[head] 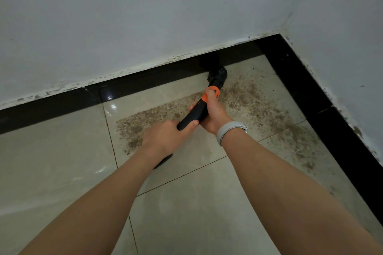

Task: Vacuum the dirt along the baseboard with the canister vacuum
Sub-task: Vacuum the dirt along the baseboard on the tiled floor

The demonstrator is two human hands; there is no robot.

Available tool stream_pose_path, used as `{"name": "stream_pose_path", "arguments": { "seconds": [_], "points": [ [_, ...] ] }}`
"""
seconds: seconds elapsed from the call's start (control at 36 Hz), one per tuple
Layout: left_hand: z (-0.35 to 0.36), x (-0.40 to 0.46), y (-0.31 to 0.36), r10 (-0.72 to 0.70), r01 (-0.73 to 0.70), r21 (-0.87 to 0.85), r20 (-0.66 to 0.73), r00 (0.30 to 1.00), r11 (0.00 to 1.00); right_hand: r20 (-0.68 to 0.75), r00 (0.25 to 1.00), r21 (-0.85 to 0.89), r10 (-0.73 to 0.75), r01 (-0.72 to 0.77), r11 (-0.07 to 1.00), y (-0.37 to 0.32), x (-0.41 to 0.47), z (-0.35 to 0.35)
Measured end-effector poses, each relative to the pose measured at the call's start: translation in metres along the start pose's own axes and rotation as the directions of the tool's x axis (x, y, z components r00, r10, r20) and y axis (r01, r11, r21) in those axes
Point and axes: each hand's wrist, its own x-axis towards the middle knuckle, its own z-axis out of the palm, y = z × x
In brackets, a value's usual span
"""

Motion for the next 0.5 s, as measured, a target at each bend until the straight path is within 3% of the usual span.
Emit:
{"name": "stream_pose_path", "arguments": {
  "seconds": [0.25,0.5],
  "points": [
    [0.010,0.037,0.028,0.053,-0.052,-0.050,0.011,0.999,0.997,-0.008,0.999,0.022,-0.046,0.046,0.999,-0.030,0.017,-0.026],
    [0.009,0.072,0.062,0.114,-0.113,-0.036,0.053,0.992,0.993,-0.108,0.988,0.078,-0.107,0.115,0.990,-0.060,0.038,-0.047]
  ]
}}
